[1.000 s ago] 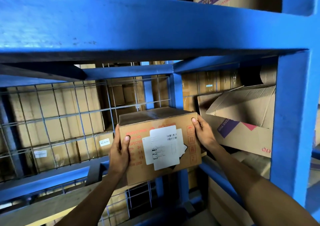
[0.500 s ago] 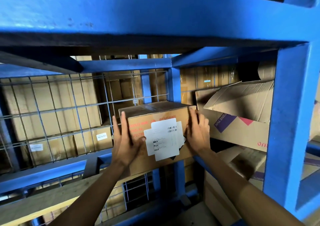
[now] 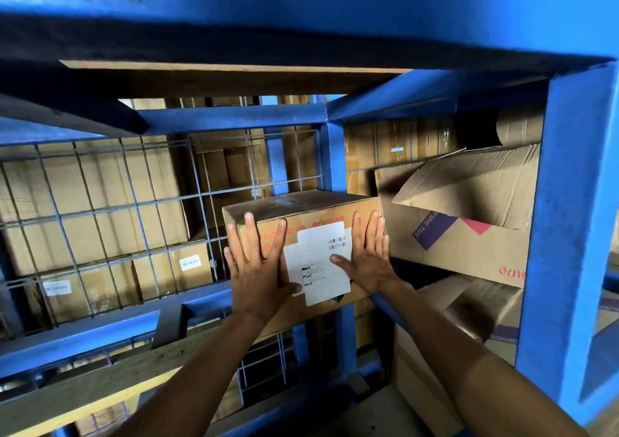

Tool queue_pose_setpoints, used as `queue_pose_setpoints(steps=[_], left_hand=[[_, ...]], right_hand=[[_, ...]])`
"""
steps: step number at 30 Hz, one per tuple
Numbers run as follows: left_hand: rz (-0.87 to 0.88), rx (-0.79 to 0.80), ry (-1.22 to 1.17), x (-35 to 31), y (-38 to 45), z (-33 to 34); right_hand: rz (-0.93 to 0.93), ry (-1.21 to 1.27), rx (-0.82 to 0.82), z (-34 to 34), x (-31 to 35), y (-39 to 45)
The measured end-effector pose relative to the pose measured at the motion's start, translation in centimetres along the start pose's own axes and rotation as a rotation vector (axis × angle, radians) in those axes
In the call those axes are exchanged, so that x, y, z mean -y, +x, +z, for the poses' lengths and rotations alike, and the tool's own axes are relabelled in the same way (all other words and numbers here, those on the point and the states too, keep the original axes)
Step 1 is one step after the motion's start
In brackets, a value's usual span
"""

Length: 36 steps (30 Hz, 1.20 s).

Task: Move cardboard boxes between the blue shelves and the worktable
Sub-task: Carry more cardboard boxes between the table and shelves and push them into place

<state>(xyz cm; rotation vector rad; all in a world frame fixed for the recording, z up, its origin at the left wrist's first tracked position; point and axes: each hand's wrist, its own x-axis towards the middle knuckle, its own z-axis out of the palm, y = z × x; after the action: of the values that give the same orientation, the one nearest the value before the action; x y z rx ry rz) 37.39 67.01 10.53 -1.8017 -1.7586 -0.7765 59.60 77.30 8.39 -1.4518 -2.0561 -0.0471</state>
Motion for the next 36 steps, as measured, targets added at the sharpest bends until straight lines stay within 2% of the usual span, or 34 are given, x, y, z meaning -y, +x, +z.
queue_pose_setpoints(steps=[13, 21, 26, 31, 36], left_hand=[[-0.014, 0.012, -0.032, -0.3, 0.0, 0.2], [-0.016, 0.111, 0.027, -0.5, -0.1, -0.9], [-0.02, 0.238, -0.106, -1.3, -0.1, -2.8], [-0.022, 0.144, -0.166, -3.6, -3.1, -3.7], [0.127, 0.087, -0.29, -6.3, -6.0, -4.2]], right_hand=[[0.006, 0.043, 0.009, 1.2, -0.6, 0.4], [0.084, 0.034, 0.083, -0.9, 0.5, -0.9], [0.124, 0.211, 0.089, -4.8, 1.8, -3.6], [0.039, 0.399, 0.081, -7.8, 2.3, -9.3], [0.102, 0.589, 0.043, -11.3, 3.5, -17.2]])
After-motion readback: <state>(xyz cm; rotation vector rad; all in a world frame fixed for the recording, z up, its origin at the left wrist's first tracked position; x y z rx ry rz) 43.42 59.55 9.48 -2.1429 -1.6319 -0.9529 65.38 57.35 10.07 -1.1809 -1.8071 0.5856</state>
